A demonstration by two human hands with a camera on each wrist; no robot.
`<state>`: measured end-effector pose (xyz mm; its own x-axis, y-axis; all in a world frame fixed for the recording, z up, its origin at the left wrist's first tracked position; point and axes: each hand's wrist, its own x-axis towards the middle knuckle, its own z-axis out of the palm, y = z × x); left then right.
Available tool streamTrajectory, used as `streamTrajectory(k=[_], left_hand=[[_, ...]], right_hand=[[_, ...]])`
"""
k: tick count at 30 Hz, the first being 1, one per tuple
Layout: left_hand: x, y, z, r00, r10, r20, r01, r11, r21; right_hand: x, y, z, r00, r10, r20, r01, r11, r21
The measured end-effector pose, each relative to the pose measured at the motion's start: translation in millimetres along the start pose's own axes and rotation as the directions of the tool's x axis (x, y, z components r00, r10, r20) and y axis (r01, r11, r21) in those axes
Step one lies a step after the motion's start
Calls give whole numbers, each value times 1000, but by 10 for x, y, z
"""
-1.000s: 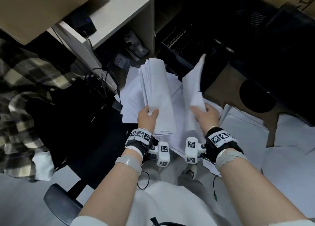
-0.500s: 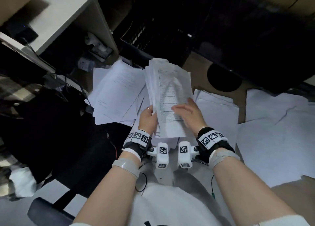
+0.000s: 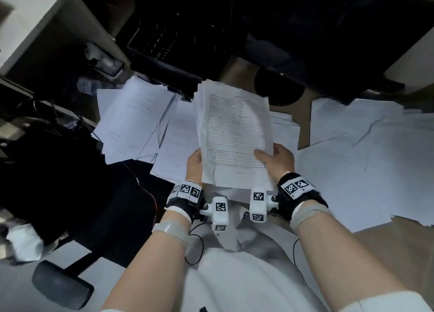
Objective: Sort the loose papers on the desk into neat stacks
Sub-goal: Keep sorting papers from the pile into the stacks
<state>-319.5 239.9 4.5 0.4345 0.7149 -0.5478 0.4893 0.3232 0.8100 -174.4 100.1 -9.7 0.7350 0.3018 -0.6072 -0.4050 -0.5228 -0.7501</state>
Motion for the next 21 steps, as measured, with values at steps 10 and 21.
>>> streamTrajectory(k=[10, 21], left_hand=[[171, -113, -660, 884, 27, -467, -33, 999, -5], [476, -353, -1906, 780, 87, -620, -53, 996, 73]], right_hand=[[344, 58, 541, 999, 47, 21, -39, 958, -283], [146, 20, 1825, 975, 221, -40, -217, 883, -417]])
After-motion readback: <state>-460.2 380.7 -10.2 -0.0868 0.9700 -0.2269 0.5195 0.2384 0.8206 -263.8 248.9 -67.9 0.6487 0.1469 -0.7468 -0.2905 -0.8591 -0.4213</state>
